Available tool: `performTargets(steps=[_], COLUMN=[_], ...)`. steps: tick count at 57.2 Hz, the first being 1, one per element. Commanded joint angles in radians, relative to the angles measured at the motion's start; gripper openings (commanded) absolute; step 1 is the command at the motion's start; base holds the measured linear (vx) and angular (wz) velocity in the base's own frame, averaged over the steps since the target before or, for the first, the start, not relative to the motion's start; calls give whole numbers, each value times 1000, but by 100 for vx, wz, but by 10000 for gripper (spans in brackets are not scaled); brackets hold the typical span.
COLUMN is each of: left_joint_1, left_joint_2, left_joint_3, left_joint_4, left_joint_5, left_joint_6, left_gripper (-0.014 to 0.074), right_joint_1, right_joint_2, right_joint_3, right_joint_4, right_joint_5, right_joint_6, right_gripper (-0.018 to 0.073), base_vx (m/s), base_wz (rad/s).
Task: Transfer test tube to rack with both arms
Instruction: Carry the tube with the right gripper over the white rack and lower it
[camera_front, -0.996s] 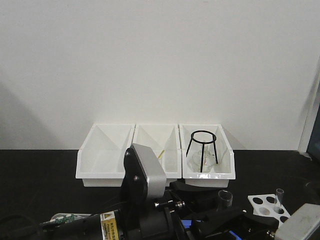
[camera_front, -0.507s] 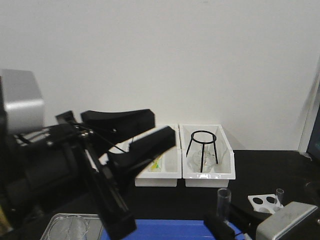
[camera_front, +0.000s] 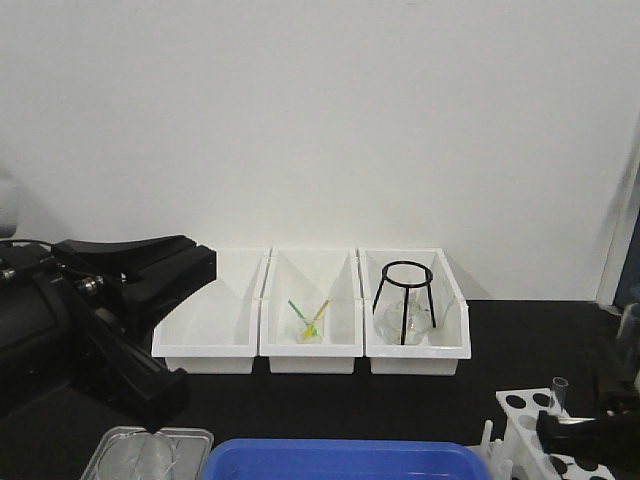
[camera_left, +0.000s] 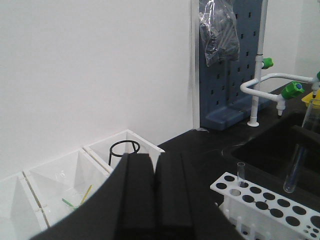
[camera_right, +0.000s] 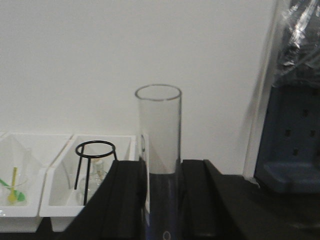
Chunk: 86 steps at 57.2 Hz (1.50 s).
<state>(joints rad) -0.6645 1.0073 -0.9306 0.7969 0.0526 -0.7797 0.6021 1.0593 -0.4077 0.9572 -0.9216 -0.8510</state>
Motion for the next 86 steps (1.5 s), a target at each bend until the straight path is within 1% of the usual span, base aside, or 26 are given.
performTargets(steps=[1,4,8,12,16,17,22,24,28,31,34,44,57,63,67,75,86], left_joint_1=[0,0,0,0,0,0,0,0,0,0,0,0,0,0,0,0,0], left_joint_2=[-18,-18,-18,-18,-18,-18,-18,-18,-18,-18,-18,-18,-18,-18,-18,-18,-18], left_joint_3=[-33,-33,-33,-33,-33,-33,-33,-33,-33,-33,-33,-33,-32,-32,-32,-32,-32], left_joint_4=[-8,-8,-8,-8,-8,-8,-8,-6,-4,-4,-4,0,3,27,28,28,28], left_joint_5=[-53,-53,-53,-53,-53,-53,-53,-53,-53,-53,-53,-25,-26,-26,-26,-25,-25], left_joint_6=[0,0,0,0,0,0,0,0,0,0,0,0,0,0,0,0,0], left_gripper=[-8,-8,-8,-8,-7,-7,-7,-7,-7,-7,-7,-7,-7,-7,-7,-7,-7], right_joint_1=[-90,-144,-220,-294,-347,-355,-394,-406,-431,-449,-464,-493,-494,-494,-494,-494,-494], right_joint_2=[-16,-12,-2,9,21,24,42,53,84,110,130,159,222,261,287,351,445], right_joint_3=[-32,-32,-32,-32,-32,-32,-32,-32,-32,-32,-32,-32,-32,-32,-32,-32,-32], right_joint_4=[-76,-135,-240,-364,-501,-544,-733,-804,-916,-969,-980,-965,-968,-968,-965,-964,-964], right_joint_5=[35,86,146,207,234,234,223,216,200,185,168,131,77,45,31,-10,-45], right_joint_6=[72,112,183,294,417,444,641,696,766,789,794,796,816,825,833,878,909], right_gripper=[-6,-6,-6,-6,-6,-6,-6,-6,-6,-6,-6,-6,-6,-6,-6,-6,-6], base_vx=[0,0,0,0,0,0,0,0,0,0,0,0,0,0,0,0,0], base_wz=[0,0,0,0,0,0,0,0,0,0,0,0,0,0,0,0,0])
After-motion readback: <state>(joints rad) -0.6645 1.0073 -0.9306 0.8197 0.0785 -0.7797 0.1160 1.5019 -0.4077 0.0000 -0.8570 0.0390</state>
